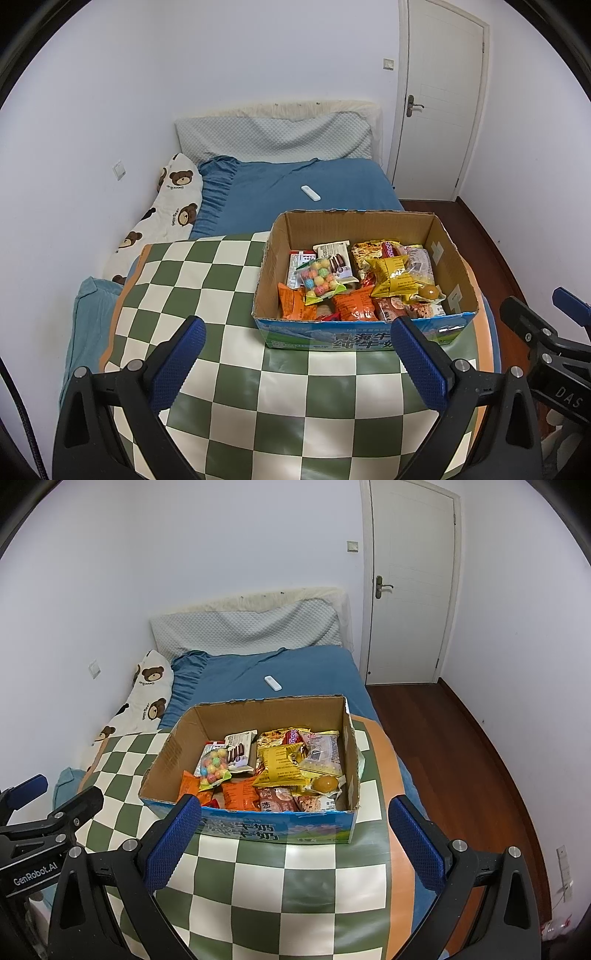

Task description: Organize snacks

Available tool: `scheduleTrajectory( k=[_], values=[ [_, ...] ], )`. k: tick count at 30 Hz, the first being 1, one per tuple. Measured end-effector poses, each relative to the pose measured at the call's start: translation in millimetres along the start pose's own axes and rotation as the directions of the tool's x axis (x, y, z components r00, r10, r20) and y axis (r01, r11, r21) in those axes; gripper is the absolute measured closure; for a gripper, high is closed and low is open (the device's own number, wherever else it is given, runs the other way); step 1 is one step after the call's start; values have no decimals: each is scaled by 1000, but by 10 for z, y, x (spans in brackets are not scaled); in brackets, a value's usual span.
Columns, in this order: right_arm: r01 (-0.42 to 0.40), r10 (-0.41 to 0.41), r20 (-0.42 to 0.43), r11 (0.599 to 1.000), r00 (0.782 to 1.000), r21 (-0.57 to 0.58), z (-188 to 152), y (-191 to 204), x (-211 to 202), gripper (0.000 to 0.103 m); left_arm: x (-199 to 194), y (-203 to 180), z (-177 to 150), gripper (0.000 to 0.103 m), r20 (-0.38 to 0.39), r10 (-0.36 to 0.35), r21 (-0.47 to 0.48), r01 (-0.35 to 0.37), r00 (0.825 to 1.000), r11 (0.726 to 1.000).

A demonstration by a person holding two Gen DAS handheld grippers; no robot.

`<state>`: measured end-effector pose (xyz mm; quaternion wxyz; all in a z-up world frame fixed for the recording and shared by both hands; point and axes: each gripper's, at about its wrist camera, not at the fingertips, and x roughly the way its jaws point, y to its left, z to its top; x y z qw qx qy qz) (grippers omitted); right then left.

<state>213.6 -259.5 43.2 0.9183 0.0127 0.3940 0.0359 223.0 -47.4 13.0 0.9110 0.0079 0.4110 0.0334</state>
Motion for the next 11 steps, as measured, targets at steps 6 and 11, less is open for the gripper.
scheduleTrajectory(
  k=[6,11],
  values=[
    [3,-3,4,1000,1000,4,-4,10,-13,0,-13,4,6,0,2,1,1,-1,1000,1000],
    [1,-1,5,1000,1000,6,-10,15,-16,0,-56,2,23,0,19,1,9,-1,1000,1000]
  ],
)
